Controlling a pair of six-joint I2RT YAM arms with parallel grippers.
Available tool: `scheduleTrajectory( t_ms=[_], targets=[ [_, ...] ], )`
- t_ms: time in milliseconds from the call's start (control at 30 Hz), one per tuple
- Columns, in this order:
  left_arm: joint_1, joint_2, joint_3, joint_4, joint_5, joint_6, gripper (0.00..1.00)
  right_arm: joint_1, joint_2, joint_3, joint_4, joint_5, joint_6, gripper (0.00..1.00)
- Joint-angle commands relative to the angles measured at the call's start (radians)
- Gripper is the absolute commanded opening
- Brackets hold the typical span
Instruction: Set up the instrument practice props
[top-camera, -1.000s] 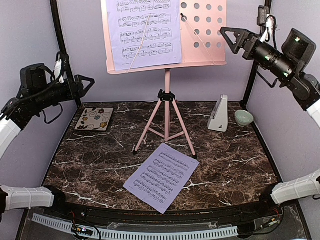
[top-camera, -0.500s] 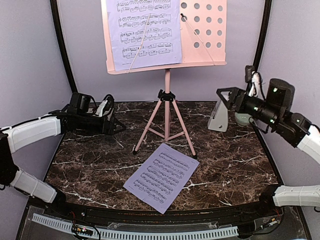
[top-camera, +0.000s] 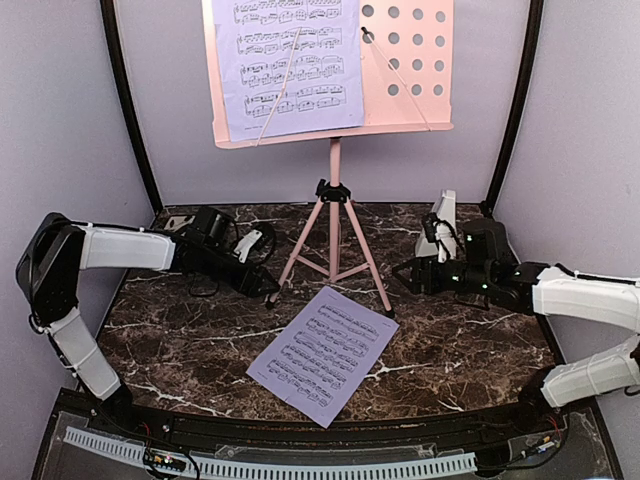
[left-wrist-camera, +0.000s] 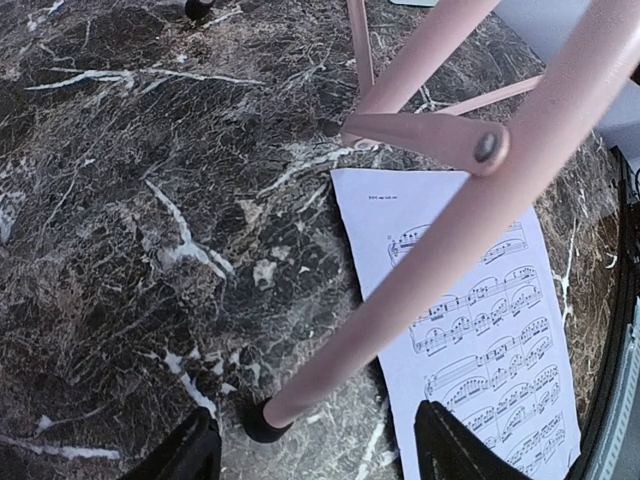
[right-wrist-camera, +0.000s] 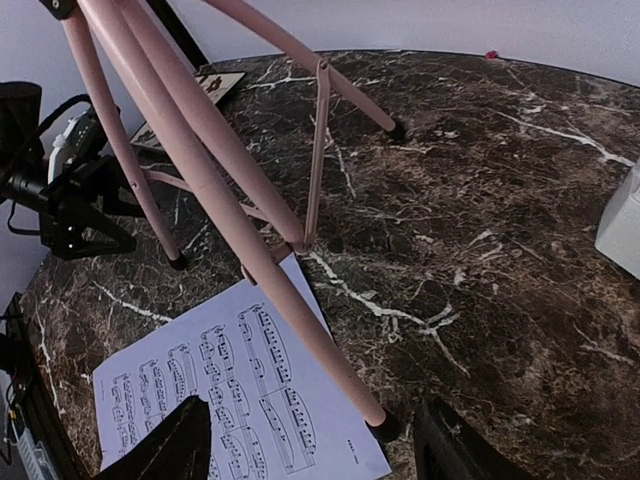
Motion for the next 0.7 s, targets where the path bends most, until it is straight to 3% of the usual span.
scheduleTrajectory(
  t_ms=[0, 200, 367, 667],
  targets=[
    [-0.005, 0.037, 0.052, 0.060, 0.000, 0.036, 0.68, 0.013, 0.110, 0.043, 0.138, -0.133, -0.078, 0.70],
    [-0.006, 0.114, 0.114, 0.067, 0.011, 0.039, 0.64, 0.036, 0.303, 0.141, 0.111, -0.146, -0.154, 0.71],
    [-0.005, 0.171, 0.165, 0.069, -0.021, 0.044, 0.57, 0.035, 0.397, 0.202, 0.096, -0.122, -0.215, 0.63],
    [0.011, 0.263, 0.275, 0.094, -0.091, 0.028, 0.43, 0.015, 0.466, 0.253, 0.082, 0.001, -0.228, 0.19]
  ],
)
